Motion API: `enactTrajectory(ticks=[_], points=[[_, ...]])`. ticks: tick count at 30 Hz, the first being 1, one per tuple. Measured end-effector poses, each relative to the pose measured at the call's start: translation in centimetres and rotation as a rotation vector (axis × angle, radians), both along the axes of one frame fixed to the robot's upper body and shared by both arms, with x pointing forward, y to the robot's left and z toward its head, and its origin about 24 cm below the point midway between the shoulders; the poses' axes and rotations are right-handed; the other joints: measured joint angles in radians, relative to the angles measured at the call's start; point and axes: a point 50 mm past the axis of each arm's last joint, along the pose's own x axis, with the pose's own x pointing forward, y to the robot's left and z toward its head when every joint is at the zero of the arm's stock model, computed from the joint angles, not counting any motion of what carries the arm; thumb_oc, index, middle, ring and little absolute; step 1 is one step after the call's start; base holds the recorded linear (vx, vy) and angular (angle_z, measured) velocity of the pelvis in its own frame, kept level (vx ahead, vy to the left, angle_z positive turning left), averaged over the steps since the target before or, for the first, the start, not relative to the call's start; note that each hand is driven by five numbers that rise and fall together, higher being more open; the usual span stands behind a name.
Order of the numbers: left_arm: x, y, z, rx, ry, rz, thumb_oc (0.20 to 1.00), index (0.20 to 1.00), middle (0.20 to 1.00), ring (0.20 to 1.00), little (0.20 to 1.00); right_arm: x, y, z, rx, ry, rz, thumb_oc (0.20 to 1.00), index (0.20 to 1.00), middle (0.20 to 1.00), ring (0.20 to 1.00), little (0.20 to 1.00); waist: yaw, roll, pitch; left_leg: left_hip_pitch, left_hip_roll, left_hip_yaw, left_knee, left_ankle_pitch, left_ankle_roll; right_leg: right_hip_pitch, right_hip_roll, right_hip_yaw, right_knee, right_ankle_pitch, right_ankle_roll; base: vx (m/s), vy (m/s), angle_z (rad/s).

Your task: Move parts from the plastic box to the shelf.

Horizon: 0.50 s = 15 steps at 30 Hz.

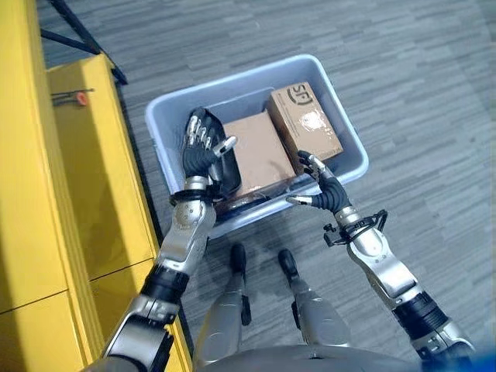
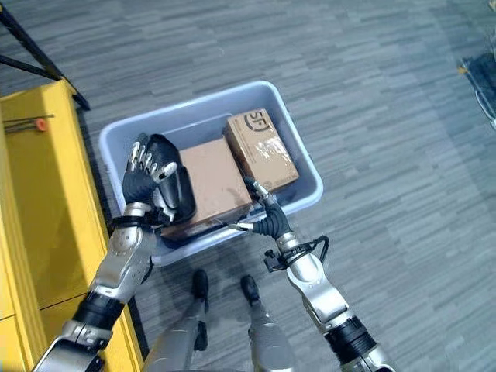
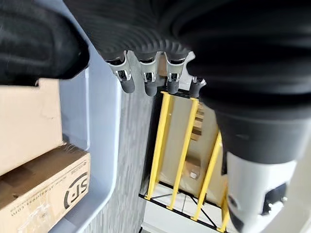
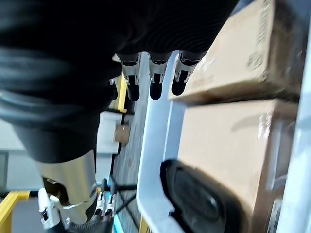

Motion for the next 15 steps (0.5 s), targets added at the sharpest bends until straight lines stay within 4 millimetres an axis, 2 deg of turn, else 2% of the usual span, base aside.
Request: enactTrajectory(ticks=[3,7,9,12,15], points=[[0.8,-0.3,0.6,0.022,-0.01,0.039,1.0,1.0,1.0,1.0,1.0,0.2,0.6,0.4,0.0,-0.019,0.01,1.0,1.0,1.0,1.0,1.0,-0.02,-0.007,0.022,-0.004,0.01,0.004,-0.001,0.0,0.0,-0.008,0.009,0.0,0.0,0.003,-0.004,-0.02,-0.026,-0.06],[2.1,-0.4,2.0,0.017,-0.034,0.079,1.0,1.0,1.0,1.0,1.0,0.5,1.0,1.1,0.004,-0.049,0.014,1.0,1.0,1.0,1.0,1.0,-0.022,-0.009,0.046,-0.029,0.023,0.004,-0.001,0.004,-0.007,-0.035,0.024,0.0,0.0,0.01,-0.009,-0.01,-0.013,-0.02],[2.3,-0.2,1.7,0.011,-0.016,0.104,1.0,1.0,1.0,1.0,1.0,0.6,1.0,1.3,0.007,-0.056,0.007,1.0,1.0,1.0,1.0,1.0,-0.025,-0.013,0.056,-0.029,0.03,0.004,-0.001,0.005,-0.007,-0.036,0.03,0.0,0.0,0.011,-0.008,0.0,-0.047,-0.05],[2.8,1.7,0.7,-0.022,0.044,0.228,1.0,1.0,1.0,1.0,1.0,0.6,1.1,1.4,0.011,-0.063,0.004,1.0,1.0,1.0,1.0,1.0,-0.032,-0.036,0.077,-0.03,0.04,0.004,-0.001,0.007,-0.012,-0.037,0.04,-0.001,0.0,0.013,-0.011,0.0,-0.043,-0.02],[2.8,2.7,0.3,-0.048,0.067,0.299,1.0,1.0,1.0,1.0,1.0,0.5,1.1,1.2,0.014,-0.061,-0.001,1.0,1.0,1.0,1.0,1.0,-0.032,-0.048,0.083,-0.033,0.045,0.001,-0.002,0.005,-0.017,-0.039,0.044,-0.004,0.0,0.013,-0.012,0.0,0.0,0.0]])
